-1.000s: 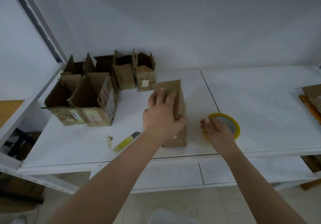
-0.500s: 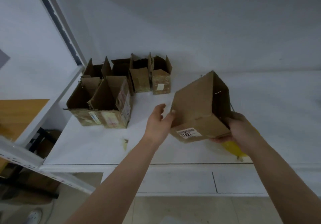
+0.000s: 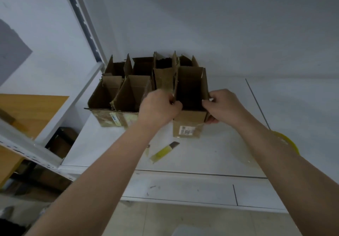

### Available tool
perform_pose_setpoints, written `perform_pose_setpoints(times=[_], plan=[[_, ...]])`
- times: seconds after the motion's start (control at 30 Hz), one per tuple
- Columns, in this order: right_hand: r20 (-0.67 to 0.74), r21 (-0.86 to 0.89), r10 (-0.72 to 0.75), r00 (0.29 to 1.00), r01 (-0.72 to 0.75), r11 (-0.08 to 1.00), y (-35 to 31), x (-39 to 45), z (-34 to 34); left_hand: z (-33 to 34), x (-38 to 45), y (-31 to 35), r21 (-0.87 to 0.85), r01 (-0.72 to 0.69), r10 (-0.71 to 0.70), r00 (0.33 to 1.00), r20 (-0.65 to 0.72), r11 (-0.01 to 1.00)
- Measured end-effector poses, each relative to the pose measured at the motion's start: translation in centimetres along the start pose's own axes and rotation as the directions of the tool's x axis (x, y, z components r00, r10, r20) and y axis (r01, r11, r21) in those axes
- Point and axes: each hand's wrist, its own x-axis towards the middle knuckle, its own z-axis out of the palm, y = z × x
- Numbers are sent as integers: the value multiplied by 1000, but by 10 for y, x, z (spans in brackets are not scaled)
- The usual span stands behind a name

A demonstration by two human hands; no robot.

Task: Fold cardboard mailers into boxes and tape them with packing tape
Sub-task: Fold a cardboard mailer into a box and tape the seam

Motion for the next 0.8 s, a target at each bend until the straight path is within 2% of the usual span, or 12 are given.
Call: perform_pose_setpoints(times=[0.1,0.2,0.37,0.5,0.63,0.8], plan=[[-4,-104,-70,998,70,992,-24,15,23,-15,9,-17,255,17,29,985,-173,967],[14,-231,-116,993,116,966,-37,28,42,-21,16,-37,359,64,12,978,-206,931],[68,-268,-79,995,94,959,-38,43,73,-8,19,-60,331,138,-91,984,-154,933],[39,-309,-73,997,82,948,-36,45,87,-1,20,-70,211,152,-109,973,-203,966],[-14,-434,-128,992,109,894,-31,42,80,-5,23,-72,190,92,-46,971,-233,977],[-67,-648,-269,961,163,744,-19,28,61,-6,25,-61,205,-58,108,964,-242,977]])
